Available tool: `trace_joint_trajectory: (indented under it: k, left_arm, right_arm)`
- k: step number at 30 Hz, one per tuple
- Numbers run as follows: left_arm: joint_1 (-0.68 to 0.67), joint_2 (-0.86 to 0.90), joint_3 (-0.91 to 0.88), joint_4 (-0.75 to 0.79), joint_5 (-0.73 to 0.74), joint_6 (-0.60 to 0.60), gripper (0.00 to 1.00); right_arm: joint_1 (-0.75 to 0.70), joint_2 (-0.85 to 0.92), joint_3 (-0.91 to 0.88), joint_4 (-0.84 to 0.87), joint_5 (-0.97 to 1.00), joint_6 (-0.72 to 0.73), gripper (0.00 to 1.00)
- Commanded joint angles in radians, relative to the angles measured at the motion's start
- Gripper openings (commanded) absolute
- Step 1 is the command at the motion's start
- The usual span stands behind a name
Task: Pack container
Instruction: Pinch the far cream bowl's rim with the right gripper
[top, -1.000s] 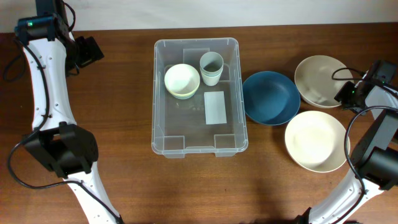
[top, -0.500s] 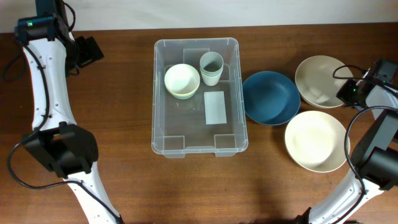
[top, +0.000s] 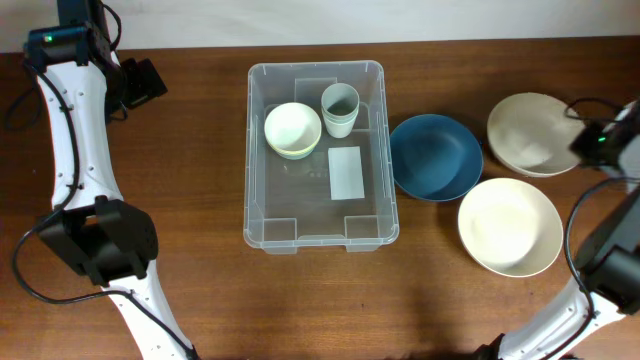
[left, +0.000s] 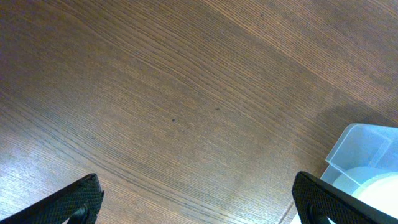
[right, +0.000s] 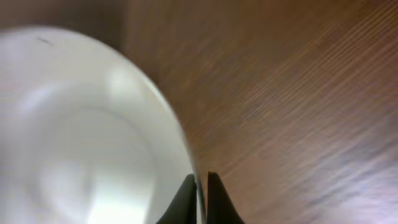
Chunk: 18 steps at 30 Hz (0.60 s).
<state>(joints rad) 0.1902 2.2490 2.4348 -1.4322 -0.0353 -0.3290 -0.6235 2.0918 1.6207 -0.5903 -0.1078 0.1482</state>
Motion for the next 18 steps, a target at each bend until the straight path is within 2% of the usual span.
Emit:
trace_joint_trajectory:
  k: [1, 5, 11, 12, 13, 14, 15, 16, 18]
  left_arm:
    - [0.002, 0.001, 0.015, -0.001, -0.014, 0.008, 0.99]
    - [0.002, 0.001, 0.015, -0.001, -0.014, 0.008, 0.99]
    - [0.002, 0.001, 0.015, -0.001, -0.014, 0.008, 0.99]
    - [0.002, 0.001, 0.015, -0.001, -0.014, 0.008, 0.99]
    - [0.002, 0.001, 0.015, -0.001, -0.014, 0.008, 0.99]
    - [0.002, 0.001, 0.015, -0.001, -0.014, 0.008, 0.99]
    - [0.002, 0.001, 0.015, -0.001, -0.014, 0.008, 0.99]
    - [0.002, 0.001, 0.015, -0.001, -0.014, 0.008, 0.99]
    - [0.003, 0.001, 0.015, -0.001, -0.014, 0.008, 0.99]
  right_arm:
    - [-0.027, -0.133, 0.115, -0.03, -0.105, -0.091, 0.04]
    - [-0.029, -0.211, 0.173, -0.069, -0.248, -0.116, 0.04]
    - [-0.025, -0.262, 0.174, -0.091, -0.209, -0.114, 0.04]
    - [-0.026, -0.259, 0.172, -0.103, -0.181, -0.114, 0.07]
    - [-0.026, -0.254, 0.168, -0.113, -0.149, -0.114, 0.12]
    - [-0.026, -0.248, 0.16, -0.123, -0.113, -0.114, 0.27]
    - [-0.026, -0.24, 0.152, -0.128, -0.09, -0.114, 0.49]
    - [-0.026, -0.229, 0.144, -0.13, -0.074, -0.114, 0.66]
    - [-0.026, -0.2, 0.133, -0.133, -0.063, -0.114, 0.94]
